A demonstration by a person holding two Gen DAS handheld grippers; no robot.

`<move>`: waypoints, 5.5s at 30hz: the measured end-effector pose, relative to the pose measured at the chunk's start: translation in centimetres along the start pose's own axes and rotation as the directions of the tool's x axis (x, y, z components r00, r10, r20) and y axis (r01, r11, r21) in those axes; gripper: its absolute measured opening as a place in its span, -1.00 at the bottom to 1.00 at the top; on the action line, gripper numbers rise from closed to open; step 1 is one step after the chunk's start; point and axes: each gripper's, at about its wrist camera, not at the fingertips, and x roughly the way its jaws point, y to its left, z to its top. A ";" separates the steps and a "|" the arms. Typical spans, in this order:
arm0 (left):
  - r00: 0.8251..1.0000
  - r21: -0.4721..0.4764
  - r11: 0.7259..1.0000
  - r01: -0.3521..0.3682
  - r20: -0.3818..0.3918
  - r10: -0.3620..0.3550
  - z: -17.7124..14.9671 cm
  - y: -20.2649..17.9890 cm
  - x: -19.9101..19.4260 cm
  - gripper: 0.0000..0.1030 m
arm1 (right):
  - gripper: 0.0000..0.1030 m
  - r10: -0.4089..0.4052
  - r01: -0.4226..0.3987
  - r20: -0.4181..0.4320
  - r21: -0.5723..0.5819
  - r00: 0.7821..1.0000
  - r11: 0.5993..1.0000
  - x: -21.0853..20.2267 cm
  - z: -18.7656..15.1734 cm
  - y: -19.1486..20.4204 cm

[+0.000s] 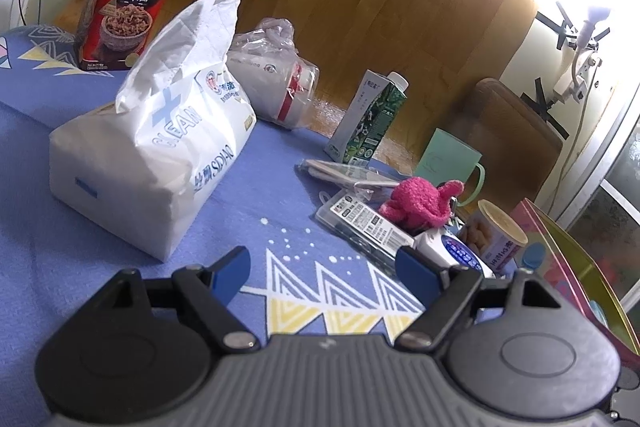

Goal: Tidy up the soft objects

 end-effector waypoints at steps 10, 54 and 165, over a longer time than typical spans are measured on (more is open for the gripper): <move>0.996 -0.014 0.996 0.089 -0.032 -0.089 0.0 -1.4 -0.2 0.59 | 0.46 -0.024 0.024 0.002 0.000 1.000 1.000 -1.4 -1.0 -0.1; 0.865 0.457 0.739 0.494 -0.342 -0.366 -4.2 -30.2 9.3 -0.07 | 0.01 -0.447 0.417 0.186 0.179 0.875 0.891 -10.4 -1.2 -10.3; 0.912 0.149 0.927 0.344 -0.285 -0.293 -2.2 -8.6 5.6 0.01 | 0.21 -0.114 0.113 0.004 0.040 0.994 0.993 -5.1 -3.2 -1.4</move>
